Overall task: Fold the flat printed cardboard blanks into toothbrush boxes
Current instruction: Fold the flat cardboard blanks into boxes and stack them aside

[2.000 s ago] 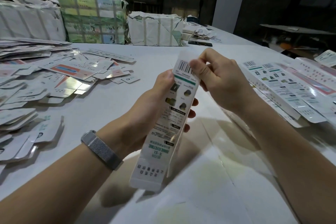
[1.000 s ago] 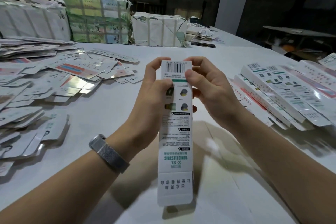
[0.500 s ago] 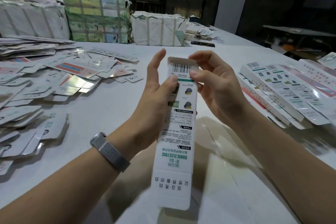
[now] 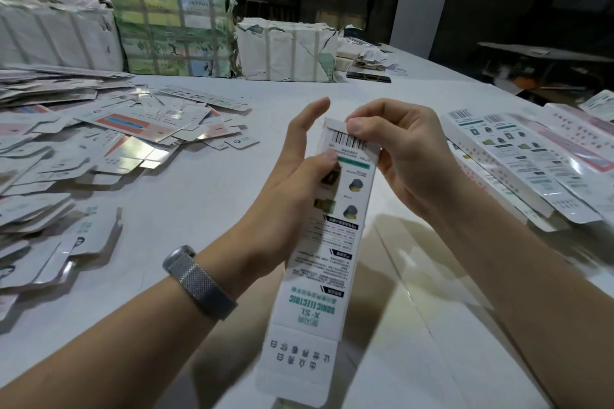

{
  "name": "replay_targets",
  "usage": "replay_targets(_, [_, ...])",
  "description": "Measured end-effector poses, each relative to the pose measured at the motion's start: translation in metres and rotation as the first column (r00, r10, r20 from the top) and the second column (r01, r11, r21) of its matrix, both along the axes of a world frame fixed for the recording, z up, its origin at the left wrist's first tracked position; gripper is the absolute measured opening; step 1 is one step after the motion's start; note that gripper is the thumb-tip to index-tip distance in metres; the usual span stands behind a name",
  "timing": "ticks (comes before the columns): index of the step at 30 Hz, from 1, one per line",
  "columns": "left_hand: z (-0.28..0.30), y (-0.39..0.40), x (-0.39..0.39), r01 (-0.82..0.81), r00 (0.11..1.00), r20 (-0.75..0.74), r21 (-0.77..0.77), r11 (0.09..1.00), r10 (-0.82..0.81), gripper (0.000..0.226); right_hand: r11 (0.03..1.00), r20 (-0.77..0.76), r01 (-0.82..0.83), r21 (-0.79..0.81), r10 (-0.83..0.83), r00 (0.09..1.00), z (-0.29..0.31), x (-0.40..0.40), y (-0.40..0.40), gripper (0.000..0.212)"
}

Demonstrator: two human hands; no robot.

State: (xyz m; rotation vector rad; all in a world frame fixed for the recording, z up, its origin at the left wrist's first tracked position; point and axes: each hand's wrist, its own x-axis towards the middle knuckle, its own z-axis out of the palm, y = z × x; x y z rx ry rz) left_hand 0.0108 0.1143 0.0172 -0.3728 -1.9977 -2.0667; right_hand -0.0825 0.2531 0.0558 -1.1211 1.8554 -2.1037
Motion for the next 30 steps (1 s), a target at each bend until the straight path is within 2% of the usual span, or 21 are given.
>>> replay_targets(12, [0.001,-0.003,0.001,0.055,0.998,-0.032,0.0,0.998,-0.055,0.05,1.0,-0.035,0.001,0.01,0.0,0.999,0.004,0.0,0.005,0.01])
replay_targets(20, [0.004,-0.006,0.004,0.135,0.991,0.005,0.005,0.991,-0.135,0.063,0.998,-0.051,0.011,0.066,-0.007,0.999,0.009,-0.002,0.009,0.013])
replay_targets(25, [0.005,-0.008,0.006,0.176,0.984,0.03,0.012,0.984,-0.176,0.064,0.994,-0.079,0.019,0.104,-0.011,0.997,0.011,-0.003,0.011,0.023])
replay_targets(30, [0.006,-0.008,0.005,0.121,0.992,0.043,-0.027,0.992,-0.12,0.059,0.992,-0.086,-0.017,0.123,0.028,0.996,0.009,-0.003,0.011,0.013])
